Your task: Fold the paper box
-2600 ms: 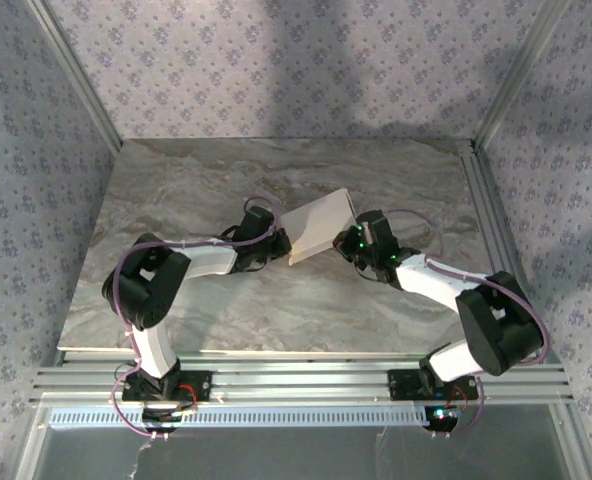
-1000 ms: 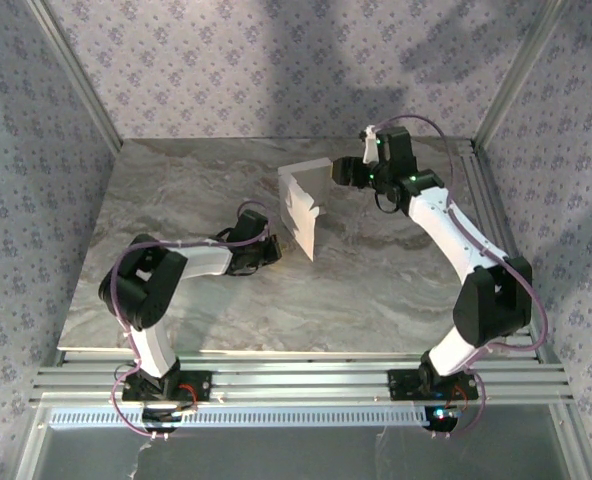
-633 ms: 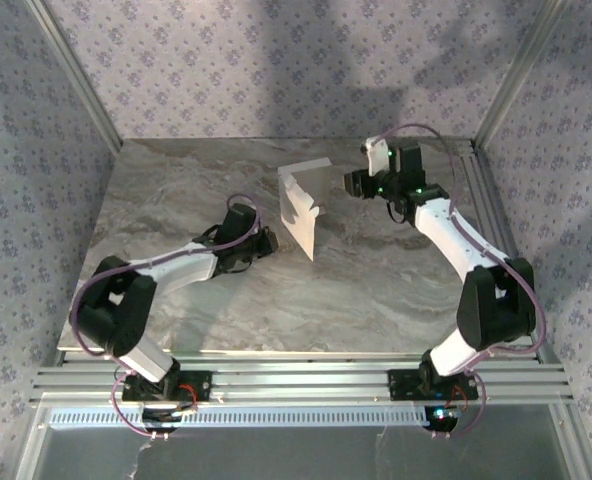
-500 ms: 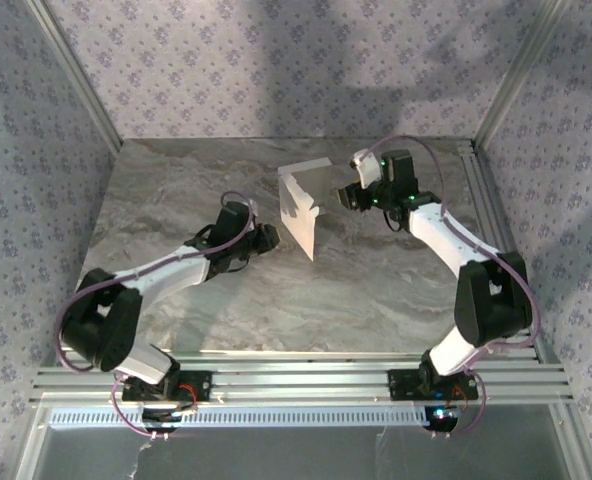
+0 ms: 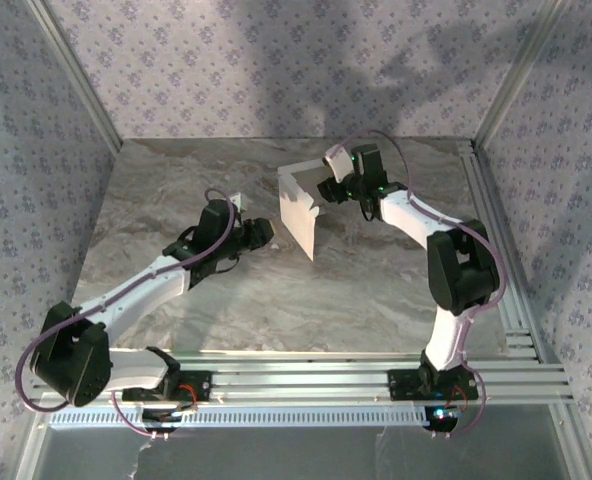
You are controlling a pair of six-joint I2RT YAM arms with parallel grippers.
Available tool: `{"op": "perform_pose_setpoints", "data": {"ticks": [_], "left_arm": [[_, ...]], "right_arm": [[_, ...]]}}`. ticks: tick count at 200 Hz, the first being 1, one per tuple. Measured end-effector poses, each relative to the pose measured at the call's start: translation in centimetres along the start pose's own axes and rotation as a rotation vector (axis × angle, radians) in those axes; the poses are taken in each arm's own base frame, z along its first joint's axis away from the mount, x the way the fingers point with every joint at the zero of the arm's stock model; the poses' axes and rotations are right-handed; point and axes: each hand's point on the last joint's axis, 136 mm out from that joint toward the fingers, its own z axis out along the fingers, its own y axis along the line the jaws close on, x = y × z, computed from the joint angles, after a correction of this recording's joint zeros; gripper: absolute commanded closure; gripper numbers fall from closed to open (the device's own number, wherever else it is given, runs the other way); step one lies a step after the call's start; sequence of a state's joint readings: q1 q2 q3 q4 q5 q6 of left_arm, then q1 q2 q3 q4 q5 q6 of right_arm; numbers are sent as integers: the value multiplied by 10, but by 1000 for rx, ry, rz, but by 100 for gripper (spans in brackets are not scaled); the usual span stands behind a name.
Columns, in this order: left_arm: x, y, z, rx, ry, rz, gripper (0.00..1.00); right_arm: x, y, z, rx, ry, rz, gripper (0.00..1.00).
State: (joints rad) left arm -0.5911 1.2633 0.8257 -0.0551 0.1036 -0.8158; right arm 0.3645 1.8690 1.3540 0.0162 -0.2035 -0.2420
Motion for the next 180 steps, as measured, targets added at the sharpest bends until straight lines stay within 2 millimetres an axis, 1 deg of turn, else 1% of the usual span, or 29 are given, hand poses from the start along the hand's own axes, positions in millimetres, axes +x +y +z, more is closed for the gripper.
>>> {"op": "perform_pose_setpoints", "data": {"ticks": [8,26,45,72,89,131,141,152,167,174,180], "left_arm": [[-1,-1,-4,5,-5,0,62],[-2,-2,-10,8,-15,-4,57],[-4,-2,-13,3,-25,-3,51],[-5,-1,-15,-4,-34,-3,45],[-7,0,-15,-6,-39,-4,42],[-13,-3,-15,8,-61,-5,41],[-15,-5,-15,14,-68,-5,40],[-17,-6,-16,19,-76,-4,40],[-21,-10,-21,29,-95,-5,39],[-23,-12,-25,39,-106,-4,36],[-26,-15,-29,51,-120,-4,34]], "right_arm": [[0,-2,4,5,2,9,65],[3,-3,11,8,9,32,84],[3,-3,13,8,6,69,100],[1,0,9,37,-3,140,100],[5,11,-1,57,10,192,100],[6,49,-52,124,-11,358,100],[11,57,-62,141,-13,409,100],[19,61,-70,168,-8,466,100],[35,66,-79,225,22,530,100],[41,67,-81,256,38,555,100],[47,69,-84,280,52,576,100]]}}
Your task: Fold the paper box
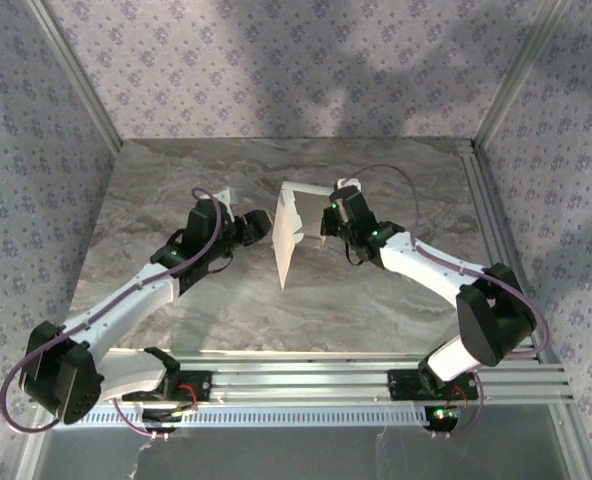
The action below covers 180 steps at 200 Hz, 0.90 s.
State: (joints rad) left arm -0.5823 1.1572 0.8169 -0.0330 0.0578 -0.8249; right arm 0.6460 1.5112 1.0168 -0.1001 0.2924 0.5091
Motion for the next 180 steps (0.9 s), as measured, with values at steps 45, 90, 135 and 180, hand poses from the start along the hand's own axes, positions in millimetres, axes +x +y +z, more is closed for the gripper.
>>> {"op": "perform_pose_setpoints", "data": {"ticks": [45,90,135,180], "left_arm": [[-14,-19,-17,72,-53,1,32],[8,-10,4,51,37,23,32],[24,-20,8,58,75,91,33],[25,-22,6,44,61,133,38]], "right_arm": [[26,0,-18,138,0,63,100],[35,-3,-27,214,-27,58,100],[36,-2,-31,231,-44,40,100],[53,4,-34,245,-74,-29,100]]}}
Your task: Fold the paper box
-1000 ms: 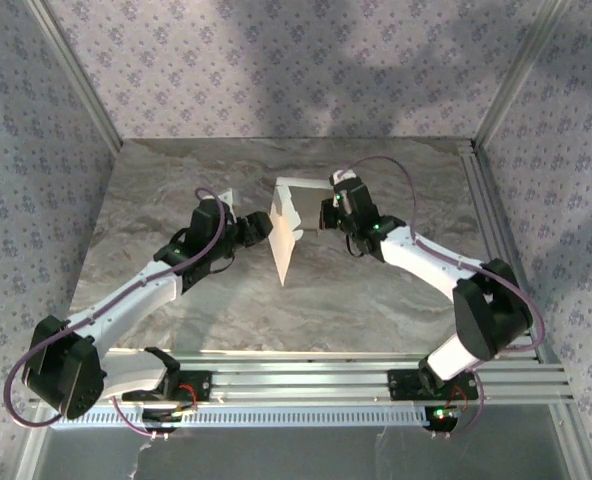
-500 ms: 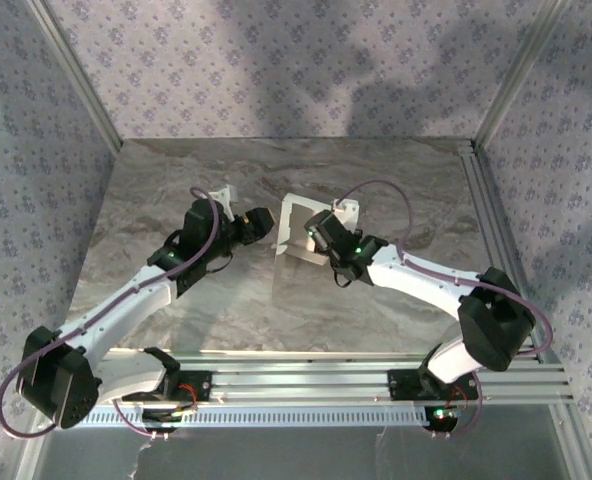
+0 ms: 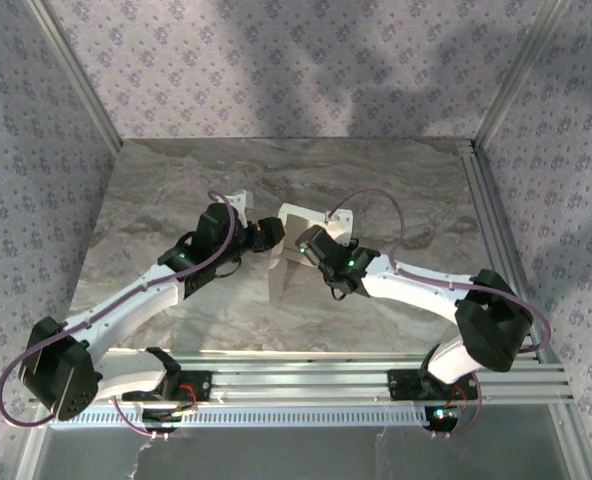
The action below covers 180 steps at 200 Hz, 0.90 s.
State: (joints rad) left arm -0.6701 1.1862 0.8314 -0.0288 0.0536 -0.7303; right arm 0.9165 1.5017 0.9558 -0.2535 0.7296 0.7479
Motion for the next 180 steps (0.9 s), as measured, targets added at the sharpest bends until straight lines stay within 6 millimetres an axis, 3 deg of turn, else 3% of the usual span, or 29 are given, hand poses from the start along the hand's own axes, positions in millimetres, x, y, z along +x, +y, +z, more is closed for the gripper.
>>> {"op": "perform_pose_setpoints", "data": {"ticks": [47,69,84,115,145,160,180], "left_arm": [[2,0,0,-11,-3,21,45],[0,6,-3,-39,-26,22,35],[-2,17,-14,-78,-65,13,34],[-12,29,-47,-123,-159,-8,35],[-14,36,-55,-163,-180,-13,36],[-12,40,-54,-183,-172,-13,37],[-9,44,-52,-202,-154,-11,37]], "right_arm": [[2,9,-1,3,-50,-6,100],[-1,6,3,-3,-31,18,100],[-7,-2,10,-20,14,85,100],[-22,-32,24,-73,140,374,100],[-30,-62,36,-147,275,797,100],[-16,-66,43,-165,380,998,100],[22,-50,46,-162,576,1196,100]]}}
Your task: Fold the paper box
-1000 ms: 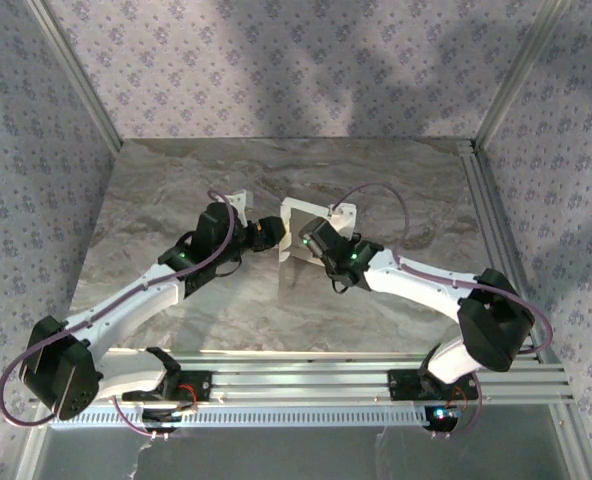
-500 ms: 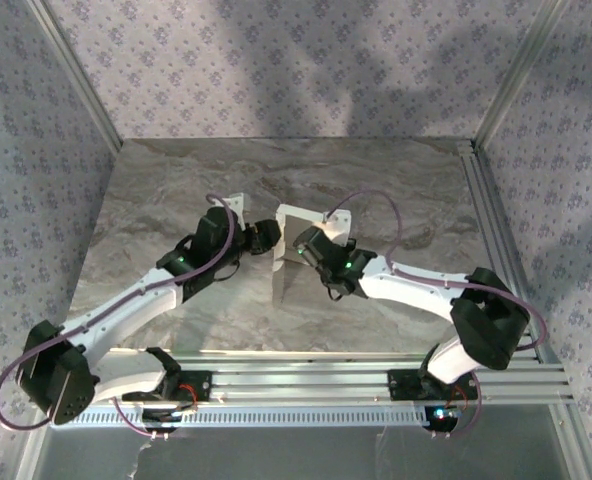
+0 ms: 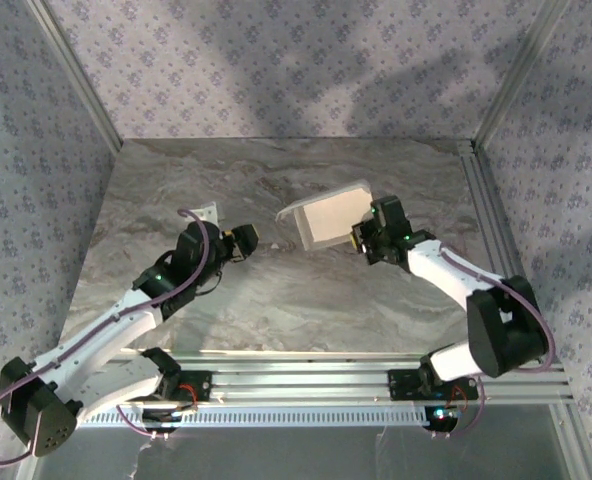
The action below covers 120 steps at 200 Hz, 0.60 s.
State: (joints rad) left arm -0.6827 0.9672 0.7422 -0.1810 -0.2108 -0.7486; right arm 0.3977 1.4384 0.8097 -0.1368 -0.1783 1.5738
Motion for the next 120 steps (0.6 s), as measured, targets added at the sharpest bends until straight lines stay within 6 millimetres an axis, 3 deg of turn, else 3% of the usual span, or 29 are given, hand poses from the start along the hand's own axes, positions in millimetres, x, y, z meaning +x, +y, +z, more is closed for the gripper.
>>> {"op": "perform_pose_setpoints", "data": {"ticks": [27,46,74,98,120], "left_arm": [[6,4,13,-36,39,9,37],[5,9,21,-62,62,7,37],[-9,15,28,-75,66,-14,37],[-28,14,33,-66,71,-5,39],[-45,9,40,-73,106,63,44]], "right_arm": [[42,-39,16,97,146,163,92],[63,-60,20,141,198,225,61],[75,-87,15,188,206,255,40],[73,-76,-10,146,174,138,46],[53,-35,-50,59,58,-122,43]]}}
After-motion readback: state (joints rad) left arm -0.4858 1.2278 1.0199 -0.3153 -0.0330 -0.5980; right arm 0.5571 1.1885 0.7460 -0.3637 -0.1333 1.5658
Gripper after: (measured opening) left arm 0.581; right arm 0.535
